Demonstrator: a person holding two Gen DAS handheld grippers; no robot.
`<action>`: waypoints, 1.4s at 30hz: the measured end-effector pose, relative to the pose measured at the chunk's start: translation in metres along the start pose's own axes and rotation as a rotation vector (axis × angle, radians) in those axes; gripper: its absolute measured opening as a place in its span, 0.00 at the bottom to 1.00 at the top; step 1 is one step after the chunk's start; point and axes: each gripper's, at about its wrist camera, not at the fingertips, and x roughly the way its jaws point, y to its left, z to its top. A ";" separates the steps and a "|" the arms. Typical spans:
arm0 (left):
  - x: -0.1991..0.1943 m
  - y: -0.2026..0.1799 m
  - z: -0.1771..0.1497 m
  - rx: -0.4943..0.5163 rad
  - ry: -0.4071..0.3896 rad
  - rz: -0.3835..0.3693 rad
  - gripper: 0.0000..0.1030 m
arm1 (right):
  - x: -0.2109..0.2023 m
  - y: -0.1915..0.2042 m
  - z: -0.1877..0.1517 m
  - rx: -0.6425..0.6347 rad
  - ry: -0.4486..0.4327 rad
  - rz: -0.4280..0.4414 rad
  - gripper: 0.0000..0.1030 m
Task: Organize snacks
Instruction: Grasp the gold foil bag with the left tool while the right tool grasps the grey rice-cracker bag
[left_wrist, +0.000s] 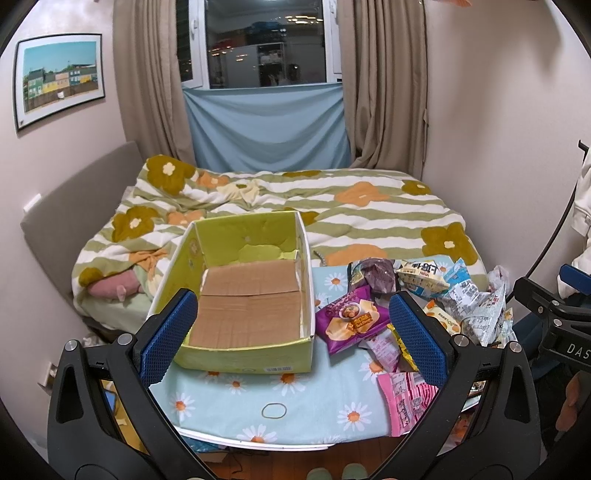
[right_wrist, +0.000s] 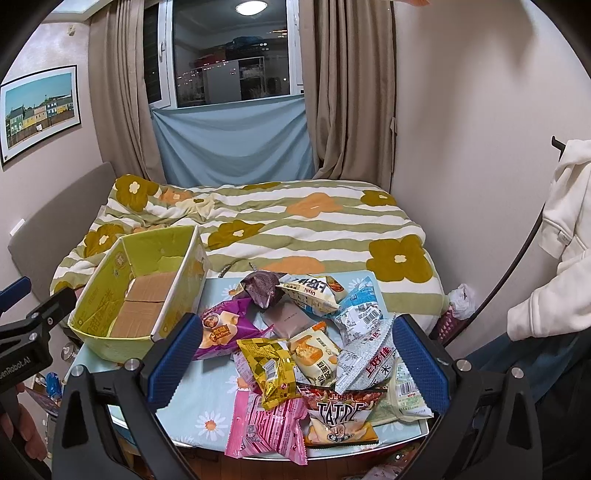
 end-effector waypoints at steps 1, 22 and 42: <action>0.000 0.000 0.000 0.000 0.000 -0.001 1.00 | 0.000 0.001 -0.001 0.001 -0.001 0.000 0.99; 0.091 -0.090 -0.033 0.080 0.272 -0.253 1.00 | 0.033 -0.092 -0.042 0.113 0.154 -0.052 0.99; 0.211 -0.181 -0.088 -0.044 0.498 -0.161 0.90 | 0.154 -0.141 -0.049 0.076 0.365 0.232 0.99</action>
